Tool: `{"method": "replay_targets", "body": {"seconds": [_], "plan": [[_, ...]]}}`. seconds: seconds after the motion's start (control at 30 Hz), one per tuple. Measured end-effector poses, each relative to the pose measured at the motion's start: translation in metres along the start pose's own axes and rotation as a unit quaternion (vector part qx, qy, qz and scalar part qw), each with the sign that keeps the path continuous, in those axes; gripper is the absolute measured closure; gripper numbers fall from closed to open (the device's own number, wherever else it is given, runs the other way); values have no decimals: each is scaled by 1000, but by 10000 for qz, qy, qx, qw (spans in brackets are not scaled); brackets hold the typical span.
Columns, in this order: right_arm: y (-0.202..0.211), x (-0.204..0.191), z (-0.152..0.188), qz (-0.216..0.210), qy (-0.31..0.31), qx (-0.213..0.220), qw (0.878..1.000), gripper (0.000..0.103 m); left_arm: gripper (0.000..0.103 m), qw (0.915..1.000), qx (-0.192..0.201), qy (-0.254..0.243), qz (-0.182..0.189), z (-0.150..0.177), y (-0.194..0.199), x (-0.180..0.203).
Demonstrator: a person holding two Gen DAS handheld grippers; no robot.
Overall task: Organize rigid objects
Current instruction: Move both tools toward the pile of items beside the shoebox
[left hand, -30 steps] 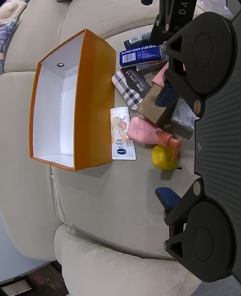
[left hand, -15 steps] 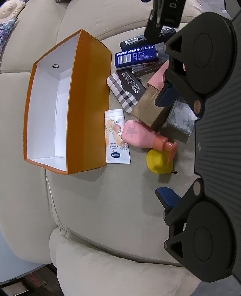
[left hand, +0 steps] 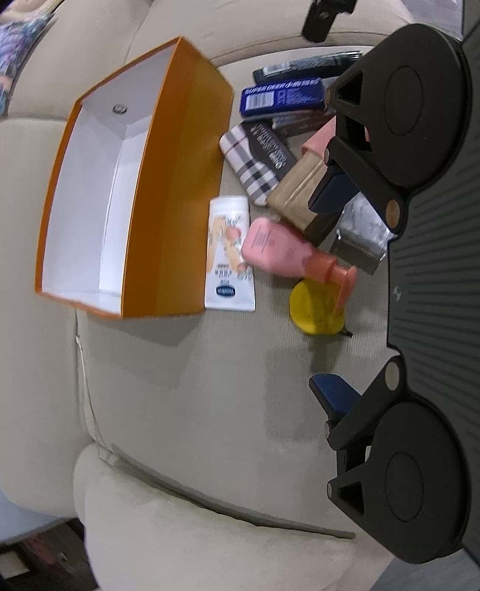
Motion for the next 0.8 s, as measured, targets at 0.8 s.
{"method": "replay_targets", "body": {"seconds": [0.8], "plan": [[-1,5,3,-133,-169,-190,9996,1,0,9981,-545,290,-70,6,-44,-19]]}}
Point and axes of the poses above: each gripper's, at about its wrist camera, not at the fingertips, and y roughly against the way its jaws point, x to its right, z to its underside, the point moved 3 cm from there along -y, roughly the way its jaws point, and after that the axes turned 10 degrees about -y, right-handed, at the moved point
